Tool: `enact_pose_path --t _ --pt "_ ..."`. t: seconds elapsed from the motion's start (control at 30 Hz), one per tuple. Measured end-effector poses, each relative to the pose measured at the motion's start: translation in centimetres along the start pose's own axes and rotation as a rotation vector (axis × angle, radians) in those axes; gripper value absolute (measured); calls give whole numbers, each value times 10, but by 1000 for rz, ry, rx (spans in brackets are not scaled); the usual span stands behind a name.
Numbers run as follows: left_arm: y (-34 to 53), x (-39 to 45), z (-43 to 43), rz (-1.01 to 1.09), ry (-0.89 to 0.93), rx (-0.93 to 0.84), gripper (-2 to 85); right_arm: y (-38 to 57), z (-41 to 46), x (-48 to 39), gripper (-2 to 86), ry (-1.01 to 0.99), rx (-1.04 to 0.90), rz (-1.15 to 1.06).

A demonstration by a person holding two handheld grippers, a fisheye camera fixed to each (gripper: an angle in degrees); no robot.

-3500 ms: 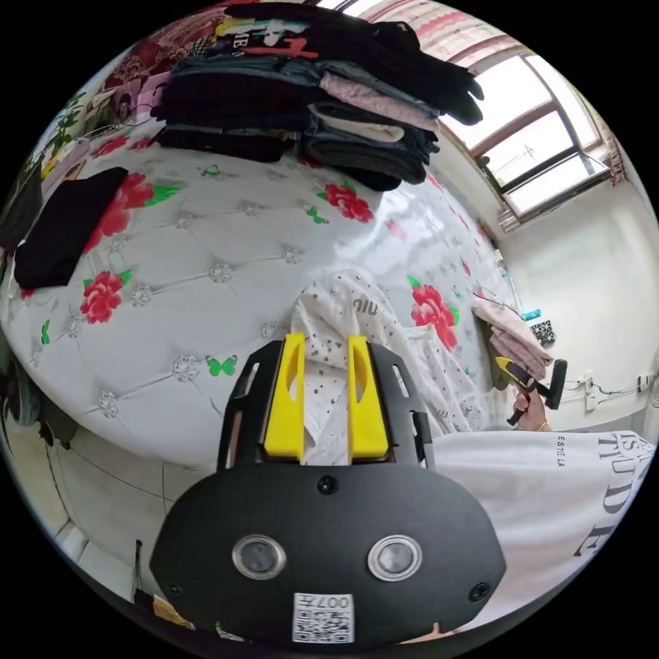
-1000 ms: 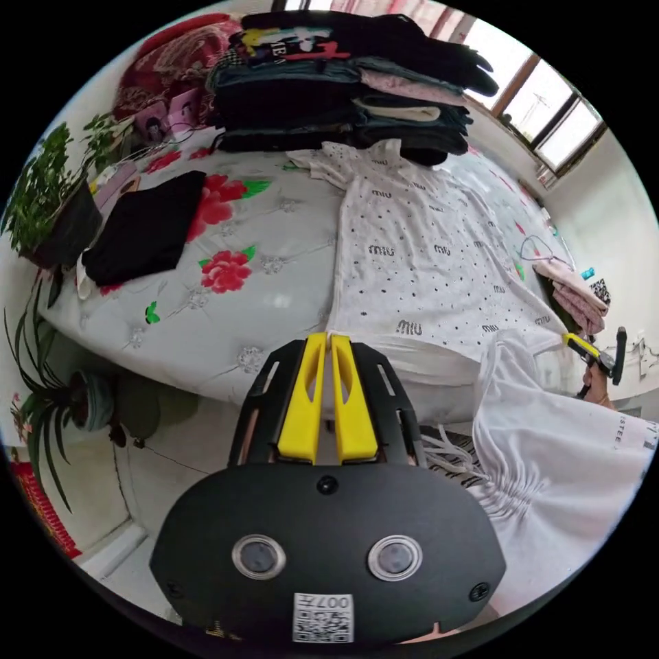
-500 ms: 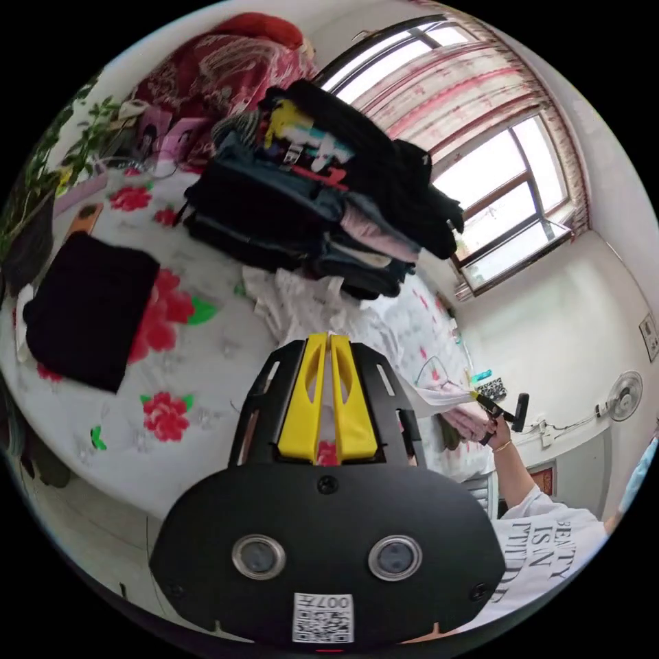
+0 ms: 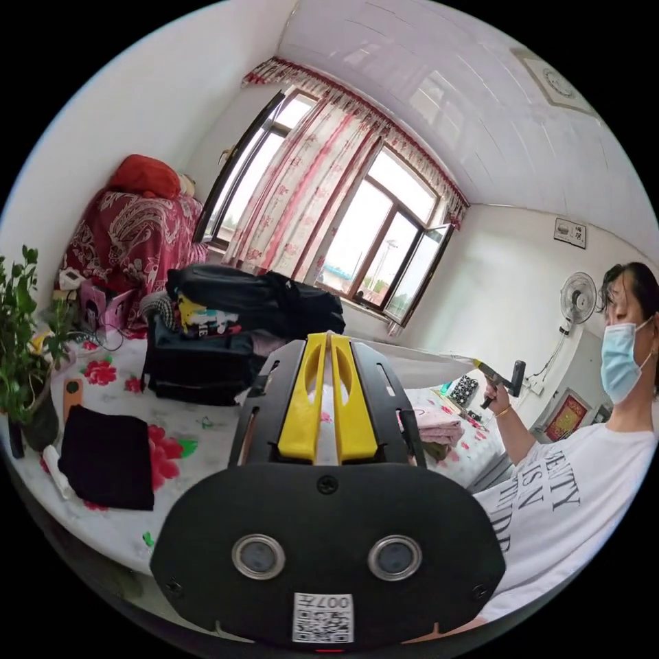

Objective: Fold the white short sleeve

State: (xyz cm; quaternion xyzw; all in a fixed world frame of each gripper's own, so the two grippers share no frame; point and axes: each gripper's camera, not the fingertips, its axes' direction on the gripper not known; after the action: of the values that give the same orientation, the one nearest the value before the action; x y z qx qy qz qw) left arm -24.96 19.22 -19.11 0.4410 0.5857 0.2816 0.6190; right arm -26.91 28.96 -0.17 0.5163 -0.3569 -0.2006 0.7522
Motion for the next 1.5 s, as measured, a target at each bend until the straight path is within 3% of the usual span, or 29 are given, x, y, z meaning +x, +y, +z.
enact_pose_path --t 0.23,0.4,0.7,0.93,1.03,1.37,1.5 --pt "171 -28 4 -261 -138 -289 -9 190 31 7 -3 -27 -362 346" --pt "269 -48 5 -519 -132 -466 -9 277 40 17 -3 -82 -478 634" --pt "211 -94 44 -519 -120 -403 -8 238 78 70 -1 -135 -460 737" --pt "140 -158 153 -573 -267 -379 24 161 183 120 24 94 -503 671" --pt "138 -163 178 -549 -309 -454 42 174 202 124 40 146 -593 649" --pt "238 -126 175 -439 -338 -740 83 254 197 93 75 52 -744 652" --pt "247 -126 205 -367 -405 -857 46 260 223 93 64 20 -832 637"
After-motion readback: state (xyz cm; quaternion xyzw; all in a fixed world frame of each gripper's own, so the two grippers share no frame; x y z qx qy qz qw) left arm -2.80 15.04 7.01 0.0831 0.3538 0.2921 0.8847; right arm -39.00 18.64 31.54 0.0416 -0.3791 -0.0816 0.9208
